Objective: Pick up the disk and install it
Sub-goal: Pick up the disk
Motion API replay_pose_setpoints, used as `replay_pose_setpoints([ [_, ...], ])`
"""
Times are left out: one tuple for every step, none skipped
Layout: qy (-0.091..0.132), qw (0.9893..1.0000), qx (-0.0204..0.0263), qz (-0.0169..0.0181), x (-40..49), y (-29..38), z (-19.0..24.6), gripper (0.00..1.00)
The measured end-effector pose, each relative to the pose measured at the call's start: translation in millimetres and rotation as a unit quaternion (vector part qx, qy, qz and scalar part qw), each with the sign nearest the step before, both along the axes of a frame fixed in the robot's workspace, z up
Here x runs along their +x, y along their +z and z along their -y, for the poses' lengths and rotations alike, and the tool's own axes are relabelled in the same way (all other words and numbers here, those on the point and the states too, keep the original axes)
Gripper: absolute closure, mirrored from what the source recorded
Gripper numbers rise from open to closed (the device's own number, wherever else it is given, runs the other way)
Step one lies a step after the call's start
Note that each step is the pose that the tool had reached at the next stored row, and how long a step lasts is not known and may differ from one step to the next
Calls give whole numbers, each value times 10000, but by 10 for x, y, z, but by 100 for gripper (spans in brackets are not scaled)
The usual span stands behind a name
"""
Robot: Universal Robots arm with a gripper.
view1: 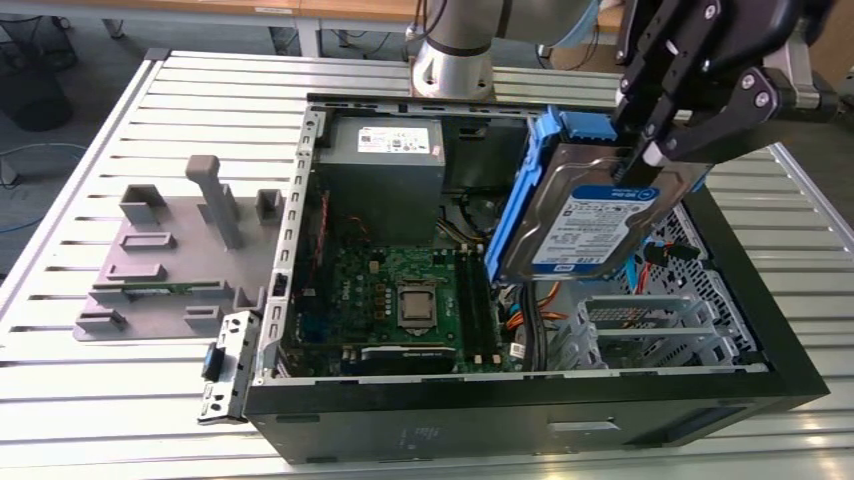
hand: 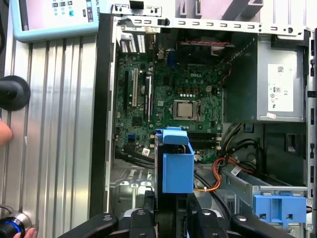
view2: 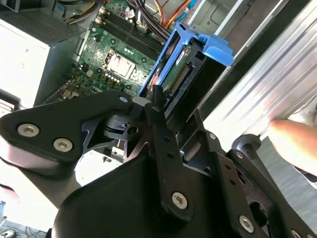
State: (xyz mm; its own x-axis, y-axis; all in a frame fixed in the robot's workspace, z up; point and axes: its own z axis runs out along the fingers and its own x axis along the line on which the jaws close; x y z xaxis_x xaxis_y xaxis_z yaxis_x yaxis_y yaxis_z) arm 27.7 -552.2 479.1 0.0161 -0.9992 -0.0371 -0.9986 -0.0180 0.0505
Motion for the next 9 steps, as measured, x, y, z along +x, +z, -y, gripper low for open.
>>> replay_pose_setpoints([
  [0,10000,0,0,0,0,17,65],
  [0,10000,1,0,0,-2,37,65],
  [0,10000,1,0,0,-2,55,65],
  [0,10000,0,0,0,-2,74,65],
  [0,10000,-1,0,0,-2,95,65],
  [0,10000,-1,0,0,-2,114,65],
  [0,10000,0,0,0,-3,132,65],
  [0,10000,0,0,0,-4,150,65],
  [0,10000,1,0,0,-5,166,65],
])
